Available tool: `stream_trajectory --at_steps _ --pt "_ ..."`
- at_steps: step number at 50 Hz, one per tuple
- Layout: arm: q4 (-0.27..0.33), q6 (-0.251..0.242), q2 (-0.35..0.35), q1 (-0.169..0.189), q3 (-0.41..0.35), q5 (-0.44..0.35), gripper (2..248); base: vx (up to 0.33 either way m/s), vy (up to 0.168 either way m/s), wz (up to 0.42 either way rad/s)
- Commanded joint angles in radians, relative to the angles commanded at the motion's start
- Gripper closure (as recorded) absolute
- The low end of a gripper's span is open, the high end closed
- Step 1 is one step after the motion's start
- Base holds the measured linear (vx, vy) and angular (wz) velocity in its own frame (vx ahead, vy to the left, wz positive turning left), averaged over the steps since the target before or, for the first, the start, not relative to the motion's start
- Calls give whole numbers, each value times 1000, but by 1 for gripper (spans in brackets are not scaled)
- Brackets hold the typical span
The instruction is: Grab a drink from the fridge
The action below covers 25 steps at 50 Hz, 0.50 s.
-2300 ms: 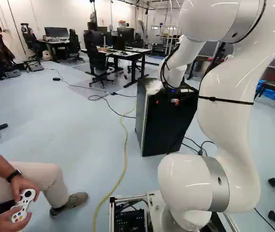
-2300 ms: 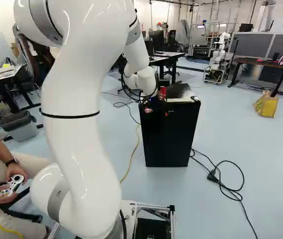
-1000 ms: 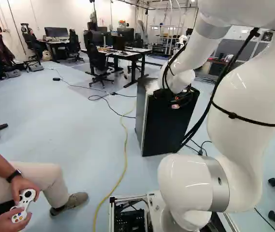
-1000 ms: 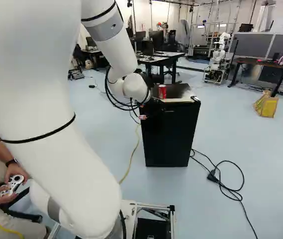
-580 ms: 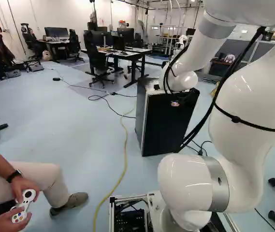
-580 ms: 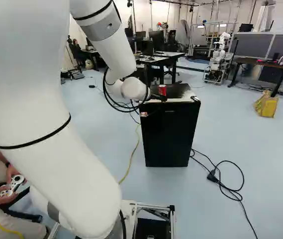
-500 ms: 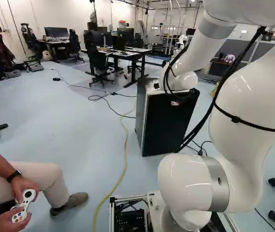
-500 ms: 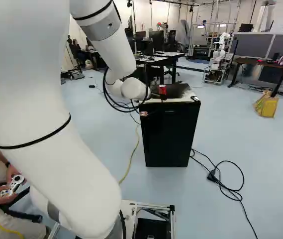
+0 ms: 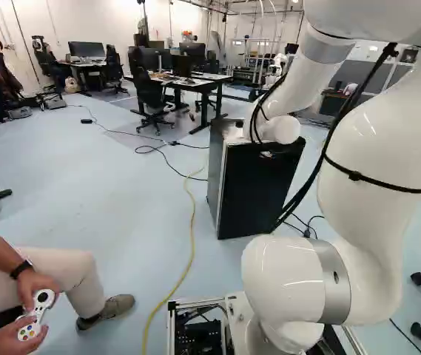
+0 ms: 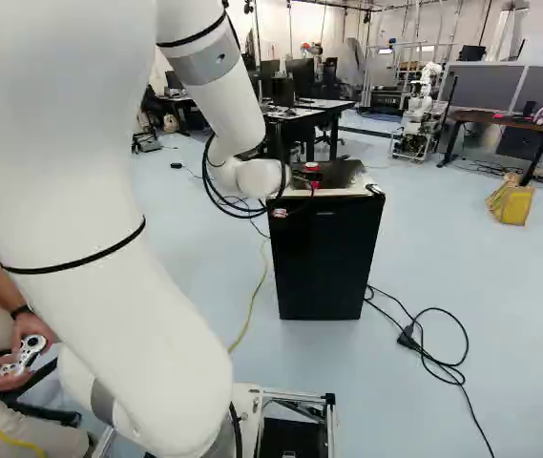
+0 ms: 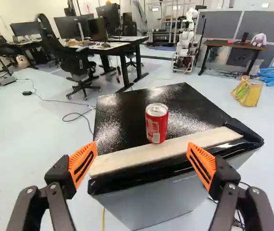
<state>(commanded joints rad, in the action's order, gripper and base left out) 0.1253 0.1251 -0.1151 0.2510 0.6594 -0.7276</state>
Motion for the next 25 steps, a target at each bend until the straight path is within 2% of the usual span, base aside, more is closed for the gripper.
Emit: stream_trajectory --at_steps 10,25 --pt "5 0 -24 5 1 -60 3 0 0 0" --pt "21 0 -64 17 10 -72 3 0 0 0"
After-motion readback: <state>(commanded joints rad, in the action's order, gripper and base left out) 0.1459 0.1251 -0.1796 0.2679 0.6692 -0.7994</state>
